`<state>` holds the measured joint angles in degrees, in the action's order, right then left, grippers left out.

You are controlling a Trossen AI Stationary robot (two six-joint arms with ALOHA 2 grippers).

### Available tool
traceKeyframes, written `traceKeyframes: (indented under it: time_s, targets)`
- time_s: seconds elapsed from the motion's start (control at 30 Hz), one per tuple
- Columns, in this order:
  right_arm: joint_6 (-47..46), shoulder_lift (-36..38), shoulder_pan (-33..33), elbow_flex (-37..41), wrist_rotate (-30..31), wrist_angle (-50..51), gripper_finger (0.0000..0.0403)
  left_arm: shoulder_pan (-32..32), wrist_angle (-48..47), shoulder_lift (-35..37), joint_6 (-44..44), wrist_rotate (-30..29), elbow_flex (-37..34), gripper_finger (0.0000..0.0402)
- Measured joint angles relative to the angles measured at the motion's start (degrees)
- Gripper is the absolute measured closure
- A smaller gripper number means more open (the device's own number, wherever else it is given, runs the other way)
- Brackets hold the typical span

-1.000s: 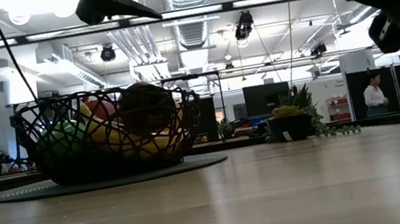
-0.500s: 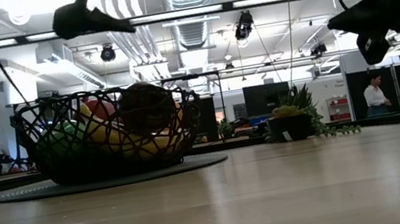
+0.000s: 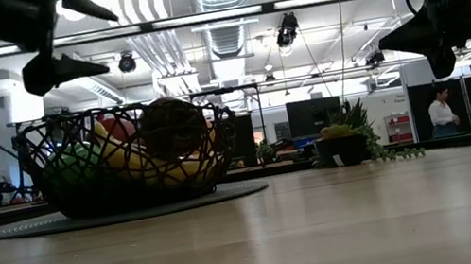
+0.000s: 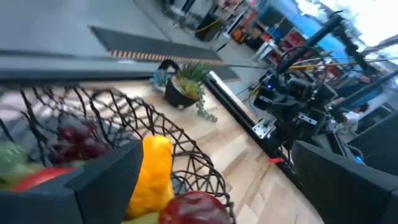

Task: Build produce basket
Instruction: Return to Home Position

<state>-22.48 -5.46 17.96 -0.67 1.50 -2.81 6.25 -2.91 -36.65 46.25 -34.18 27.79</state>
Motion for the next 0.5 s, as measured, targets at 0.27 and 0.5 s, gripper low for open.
traceKeyframes:
  time_s: [0.27, 0.5]
  targets:
    - [0.00, 0.05, -0.02, 0.00, 0.02, 0.00, 0.0394, -0.51, -0.24, 12.43, -17.18, 1.64, -5.71, 0.0062]
    - [0.00, 0.05, -0.02, 0.00, 0.02, 0.00, 0.0394, -0.55, -0.59, 19.82, -31.74, 4.16, -11.56, 0.0229]
